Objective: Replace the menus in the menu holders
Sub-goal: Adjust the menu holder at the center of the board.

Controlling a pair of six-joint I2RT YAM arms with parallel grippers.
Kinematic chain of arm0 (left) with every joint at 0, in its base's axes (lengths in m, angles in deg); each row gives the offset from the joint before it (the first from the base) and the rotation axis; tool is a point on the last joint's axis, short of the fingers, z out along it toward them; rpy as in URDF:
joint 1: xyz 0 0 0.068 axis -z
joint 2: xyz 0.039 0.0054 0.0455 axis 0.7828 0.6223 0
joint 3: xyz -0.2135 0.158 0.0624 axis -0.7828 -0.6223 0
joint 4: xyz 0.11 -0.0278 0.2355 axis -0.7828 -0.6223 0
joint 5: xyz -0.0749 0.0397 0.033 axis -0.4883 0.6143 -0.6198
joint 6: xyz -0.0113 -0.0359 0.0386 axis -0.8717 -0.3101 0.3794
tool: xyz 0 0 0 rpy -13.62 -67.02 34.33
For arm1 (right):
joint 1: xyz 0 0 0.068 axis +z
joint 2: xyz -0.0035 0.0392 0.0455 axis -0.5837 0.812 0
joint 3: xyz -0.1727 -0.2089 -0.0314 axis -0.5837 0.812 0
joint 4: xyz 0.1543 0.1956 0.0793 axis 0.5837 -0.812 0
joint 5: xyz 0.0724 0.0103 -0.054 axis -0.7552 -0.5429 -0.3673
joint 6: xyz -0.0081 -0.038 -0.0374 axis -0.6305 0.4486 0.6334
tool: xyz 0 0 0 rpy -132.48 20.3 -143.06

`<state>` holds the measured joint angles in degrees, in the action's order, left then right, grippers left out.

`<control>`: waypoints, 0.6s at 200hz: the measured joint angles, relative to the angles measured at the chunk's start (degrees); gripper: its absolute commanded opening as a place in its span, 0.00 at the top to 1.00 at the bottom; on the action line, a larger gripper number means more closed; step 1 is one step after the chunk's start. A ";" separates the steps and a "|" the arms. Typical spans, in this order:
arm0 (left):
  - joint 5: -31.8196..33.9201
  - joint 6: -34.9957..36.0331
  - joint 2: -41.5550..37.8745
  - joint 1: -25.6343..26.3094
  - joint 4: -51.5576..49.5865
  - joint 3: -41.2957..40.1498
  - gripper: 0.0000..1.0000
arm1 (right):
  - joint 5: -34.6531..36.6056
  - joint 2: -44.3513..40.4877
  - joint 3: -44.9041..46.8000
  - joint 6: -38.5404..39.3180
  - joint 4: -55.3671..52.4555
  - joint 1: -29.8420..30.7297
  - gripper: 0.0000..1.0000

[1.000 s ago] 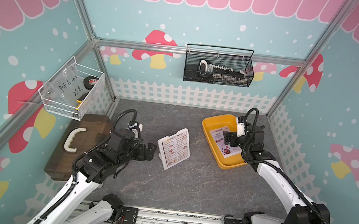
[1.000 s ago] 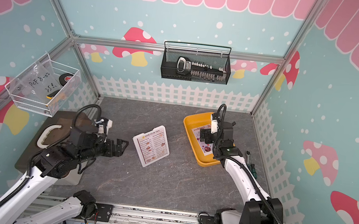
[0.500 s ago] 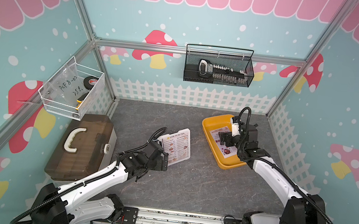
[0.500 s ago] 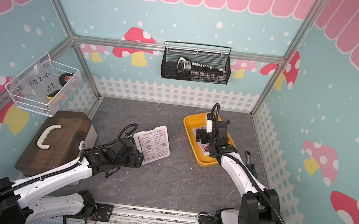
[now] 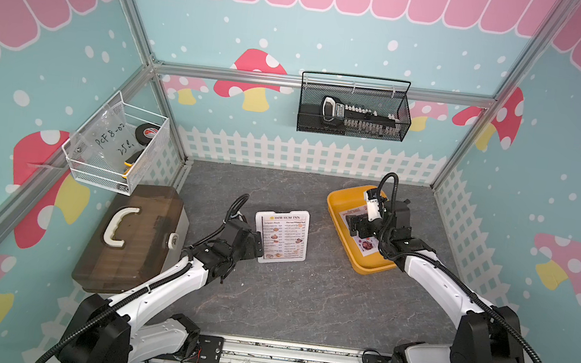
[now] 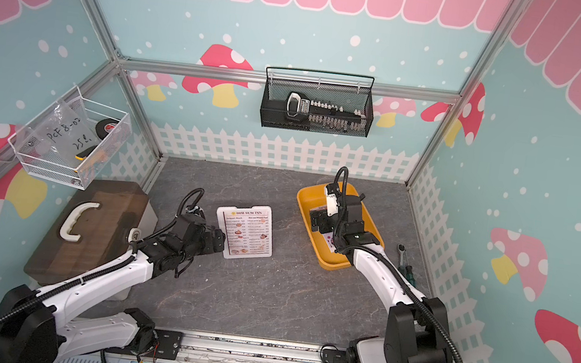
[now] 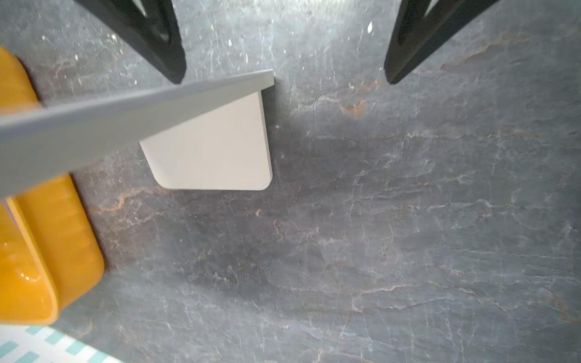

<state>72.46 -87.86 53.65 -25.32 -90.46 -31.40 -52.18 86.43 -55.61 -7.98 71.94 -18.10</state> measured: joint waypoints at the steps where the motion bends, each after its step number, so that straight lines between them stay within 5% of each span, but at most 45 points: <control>1: -0.04 0.00 0.15 -0.02 0.13 0.02 0.01 | -0.04 0.00 0.00 0.02 -0.02 0.07 0.04; 78: -2.97 3.87 18.45 -7.63 8.74 10.32 0.02 | -3.96 -0.66 -5.09 2.01 -7.43 5.81 0.05; 120: -5.29 6.58 21.57 -8.44 10.16 13.81 0.02 | -4.55 -0.68 -15.17 0.11 -14.38 10.05 0.24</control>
<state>67.17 -81.28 75.22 -33.76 -80.29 -17.58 -56.73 85.75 -70.77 -7.87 57.56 -8.05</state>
